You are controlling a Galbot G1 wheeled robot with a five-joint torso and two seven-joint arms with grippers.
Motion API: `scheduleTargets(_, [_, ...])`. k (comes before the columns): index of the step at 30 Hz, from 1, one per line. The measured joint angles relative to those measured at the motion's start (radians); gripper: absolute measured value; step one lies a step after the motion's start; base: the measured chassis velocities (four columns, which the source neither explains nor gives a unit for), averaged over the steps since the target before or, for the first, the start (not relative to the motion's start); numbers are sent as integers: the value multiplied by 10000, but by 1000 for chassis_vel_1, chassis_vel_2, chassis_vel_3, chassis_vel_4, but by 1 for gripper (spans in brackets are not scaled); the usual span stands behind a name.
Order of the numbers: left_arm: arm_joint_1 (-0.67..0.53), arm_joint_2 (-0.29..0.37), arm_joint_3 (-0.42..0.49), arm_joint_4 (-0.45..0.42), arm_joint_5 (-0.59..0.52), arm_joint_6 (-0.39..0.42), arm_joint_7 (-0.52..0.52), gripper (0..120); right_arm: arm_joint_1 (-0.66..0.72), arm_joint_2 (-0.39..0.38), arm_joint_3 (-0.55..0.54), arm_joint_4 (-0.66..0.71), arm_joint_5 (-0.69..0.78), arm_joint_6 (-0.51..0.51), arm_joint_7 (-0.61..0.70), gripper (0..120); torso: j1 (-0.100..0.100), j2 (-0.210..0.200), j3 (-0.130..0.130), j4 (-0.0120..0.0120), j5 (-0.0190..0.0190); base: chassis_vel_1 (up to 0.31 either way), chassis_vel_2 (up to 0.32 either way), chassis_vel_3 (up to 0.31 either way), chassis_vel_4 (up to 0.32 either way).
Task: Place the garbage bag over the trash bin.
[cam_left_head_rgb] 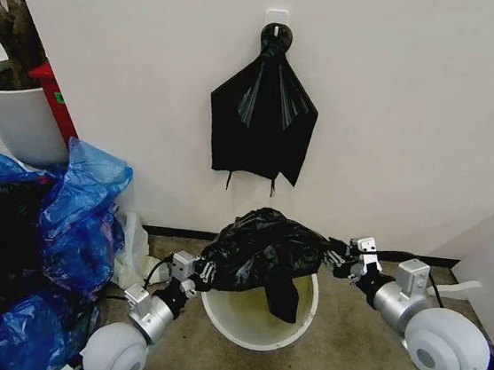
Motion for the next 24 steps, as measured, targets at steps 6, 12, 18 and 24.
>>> scheduleTargets(6, [-364, -34, 23, 603, -176, 29, -459, 3, -4, -33, 109, 633, 690, 60, 708, 77, 0, 0, 0, 0, 0, 0, 0, 0, 0])
scheduleTargets(12, [-568, -129, 176, 762, -178, 24, -947, 3, 105, 221, -39, 1638, 2089, 12, 2170, 97, 0, 0, 0, -1, 0, 0, 0, 0, 0])
scheduleTargets(18, [-717, -222, 399, 771, 724, -599, -2170, 3, 734, 1237, -590, 2801, 7832, 1071, 6691, 100, 0, 0, 0, 3, 2, 0, 0, 0, 0])
scheduleTargets(24, [-955, -268, 568, 947, 2465, -1852, -3314, 3, 835, 2237, -752, 2816, 8419, 1555, 7521, 100, 0, 0, 0, -1, -1, 0, 0, 0, 0])
